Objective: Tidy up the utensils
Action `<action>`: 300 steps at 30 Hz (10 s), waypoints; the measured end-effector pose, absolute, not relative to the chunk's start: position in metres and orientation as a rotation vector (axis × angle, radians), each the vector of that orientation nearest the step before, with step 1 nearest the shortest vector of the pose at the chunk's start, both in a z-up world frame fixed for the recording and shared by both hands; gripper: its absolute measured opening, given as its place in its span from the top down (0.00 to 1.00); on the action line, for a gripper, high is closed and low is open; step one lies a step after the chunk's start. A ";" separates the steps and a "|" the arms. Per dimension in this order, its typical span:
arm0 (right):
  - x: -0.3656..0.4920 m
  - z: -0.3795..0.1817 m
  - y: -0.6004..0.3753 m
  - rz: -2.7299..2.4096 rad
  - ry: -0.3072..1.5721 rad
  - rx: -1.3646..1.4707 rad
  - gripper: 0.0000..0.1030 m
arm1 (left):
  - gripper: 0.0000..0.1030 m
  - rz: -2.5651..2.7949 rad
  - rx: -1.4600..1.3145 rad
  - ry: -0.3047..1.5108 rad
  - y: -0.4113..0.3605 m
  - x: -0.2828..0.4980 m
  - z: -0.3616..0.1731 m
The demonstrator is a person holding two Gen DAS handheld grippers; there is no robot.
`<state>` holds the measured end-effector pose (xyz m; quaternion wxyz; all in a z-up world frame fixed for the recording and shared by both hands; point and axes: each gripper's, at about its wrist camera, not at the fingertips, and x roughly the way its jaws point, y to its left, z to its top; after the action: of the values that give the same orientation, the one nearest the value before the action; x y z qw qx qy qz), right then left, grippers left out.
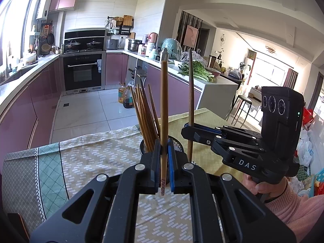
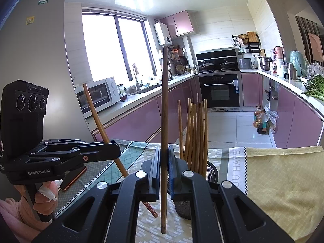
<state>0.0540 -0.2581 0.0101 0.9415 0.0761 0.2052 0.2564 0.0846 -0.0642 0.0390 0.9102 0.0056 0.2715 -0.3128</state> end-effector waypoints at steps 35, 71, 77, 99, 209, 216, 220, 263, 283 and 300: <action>0.059 0.020 -0.261 0.522 0.386 0.157 0.94 | 0.93 -0.637 0.021 0.507 -0.062 0.079 0.053; 0.070 0.028 -0.260 0.536 0.364 0.186 0.94 | 0.93 -0.653 0.010 0.448 -0.069 0.075 0.072; 0.072 0.035 -0.262 0.531 0.347 0.189 0.94 | 0.93 -0.660 0.007 0.434 -0.067 0.075 0.074; 0.095 0.036 -0.256 0.481 0.347 0.186 0.94 | 0.93 -0.639 0.021 0.416 -0.084 0.082 0.074; -0.011 -0.020 -0.224 0.258 0.263 0.052 0.06 | 0.05 -0.119 0.014 0.284 -0.010 0.006 0.005; -0.015 -0.020 -0.224 0.260 0.244 0.050 0.07 | 0.05 -0.108 0.020 0.264 -0.012 -0.001 0.006; -0.015 -0.021 -0.223 0.257 0.241 0.048 0.07 | 0.05 -0.101 0.018 0.254 -0.011 -0.004 0.007; -0.017 -0.020 -0.223 0.245 0.212 0.064 0.07 | 0.05 -0.081 0.027 0.212 -0.014 -0.013 0.009; -0.017 -0.018 -0.222 0.238 0.208 0.070 0.07 | 0.05 -0.078 0.026 0.217 -0.015 -0.015 0.009; -0.016 -0.020 -0.223 0.237 0.218 0.075 0.07 | 0.05 -0.079 0.026 0.221 -0.015 -0.015 0.008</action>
<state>-0.0159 -0.2228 -0.0202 0.9864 0.0372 0.1083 0.1179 -0.0148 -0.0152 0.0082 0.9930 0.0131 0.1102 -0.0395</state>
